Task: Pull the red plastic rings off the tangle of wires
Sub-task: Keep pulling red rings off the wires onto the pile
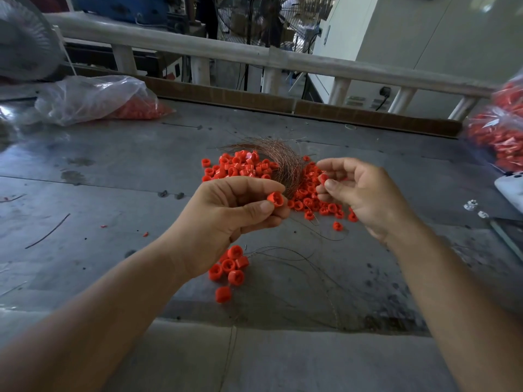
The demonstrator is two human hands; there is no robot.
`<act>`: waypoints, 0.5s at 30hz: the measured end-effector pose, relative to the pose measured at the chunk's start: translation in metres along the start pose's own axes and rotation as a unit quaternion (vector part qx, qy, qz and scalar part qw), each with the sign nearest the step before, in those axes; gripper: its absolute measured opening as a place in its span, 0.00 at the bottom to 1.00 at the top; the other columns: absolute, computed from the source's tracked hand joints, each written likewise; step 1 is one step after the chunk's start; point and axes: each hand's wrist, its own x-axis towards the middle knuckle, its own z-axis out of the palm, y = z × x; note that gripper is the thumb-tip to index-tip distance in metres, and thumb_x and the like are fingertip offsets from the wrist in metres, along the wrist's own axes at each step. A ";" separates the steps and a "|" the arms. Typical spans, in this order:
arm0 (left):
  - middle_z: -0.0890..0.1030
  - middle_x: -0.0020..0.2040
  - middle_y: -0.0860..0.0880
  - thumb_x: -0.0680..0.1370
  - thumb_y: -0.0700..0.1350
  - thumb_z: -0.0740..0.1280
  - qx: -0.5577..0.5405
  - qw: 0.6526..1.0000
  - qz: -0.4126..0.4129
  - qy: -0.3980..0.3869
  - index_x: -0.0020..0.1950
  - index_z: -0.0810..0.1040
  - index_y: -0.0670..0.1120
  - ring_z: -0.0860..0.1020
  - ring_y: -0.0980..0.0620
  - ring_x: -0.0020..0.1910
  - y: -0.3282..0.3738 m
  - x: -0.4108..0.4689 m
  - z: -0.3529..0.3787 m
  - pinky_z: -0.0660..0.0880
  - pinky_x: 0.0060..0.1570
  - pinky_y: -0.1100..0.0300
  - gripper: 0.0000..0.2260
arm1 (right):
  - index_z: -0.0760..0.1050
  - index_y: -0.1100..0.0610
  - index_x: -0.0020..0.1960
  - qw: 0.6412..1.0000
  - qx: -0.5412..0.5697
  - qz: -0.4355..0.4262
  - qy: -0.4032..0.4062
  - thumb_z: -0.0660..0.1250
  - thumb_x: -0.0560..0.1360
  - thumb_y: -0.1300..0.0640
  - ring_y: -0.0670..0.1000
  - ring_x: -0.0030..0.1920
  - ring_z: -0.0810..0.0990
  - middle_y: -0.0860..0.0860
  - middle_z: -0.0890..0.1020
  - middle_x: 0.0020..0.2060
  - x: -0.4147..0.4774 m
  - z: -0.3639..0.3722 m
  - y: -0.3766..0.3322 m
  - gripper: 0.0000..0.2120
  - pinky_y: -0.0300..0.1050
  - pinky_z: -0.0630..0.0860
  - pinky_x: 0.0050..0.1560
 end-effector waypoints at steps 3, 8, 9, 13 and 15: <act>0.84 0.38 0.44 0.65 0.35 0.66 0.008 1.000 0.003 -0.001 0.42 0.83 0.43 0.83 0.50 0.39 0.000 0.000 -0.001 0.78 0.38 0.65 0.10 | 0.76 0.56 0.46 0.998 0.054 -0.003 -0.045 0.60 0.75 0.70 0.42 0.34 0.80 0.53 0.78 0.37 -0.007 0.008 -0.009 0.11 0.33 0.78 0.38; 0.84 0.38 0.45 0.65 0.36 0.66 0.027 1.000 0.005 -0.009 0.41 0.84 0.45 0.83 0.51 0.39 -0.001 0.001 -0.001 0.78 0.39 0.65 0.10 | 0.76 0.52 0.45 0.994 -0.008 -0.033 -0.106 0.62 0.74 0.68 0.41 0.31 0.78 0.52 0.76 0.33 -0.013 0.016 -0.013 0.12 0.33 0.76 0.34; 0.84 0.38 0.45 0.65 0.36 0.66 0.029 1.000 0.005 -0.010 0.41 0.85 0.45 0.83 0.51 0.39 -0.001 0.001 -0.001 0.78 0.39 0.65 0.10 | 0.76 0.52 0.45 0.993 -0.003 -0.031 -0.114 0.63 0.73 0.66 0.42 0.32 0.78 0.52 0.76 0.34 -0.013 0.017 -0.014 0.10 0.34 0.76 0.35; 0.84 0.38 0.45 0.65 0.36 0.66 0.036 0.999 0.005 -0.009 0.41 0.84 0.45 0.83 0.51 0.39 -0.001 0.001 -0.001 0.78 0.39 0.65 0.10 | 0.74 0.55 0.43 0.994 0.020 -0.029 -0.104 0.64 0.72 0.59 0.44 0.31 0.78 0.52 0.78 0.33 -0.014 0.020 -0.013 0.01 0.36 0.76 0.34; 0.84 0.39 0.44 0.65 0.36 0.66 0.036 0.999 0.007 -0.006 0.41 0.84 0.45 0.83 0.51 0.39 -0.001 0.001 0.000 0.78 0.38 0.65 0.10 | 0.73 0.55 0.45 0.993 0.037 -0.031 -0.106 0.65 0.71 0.61 0.44 0.32 0.79 0.52 0.79 0.34 -0.015 0.022 -0.013 0.04 0.35 0.75 0.34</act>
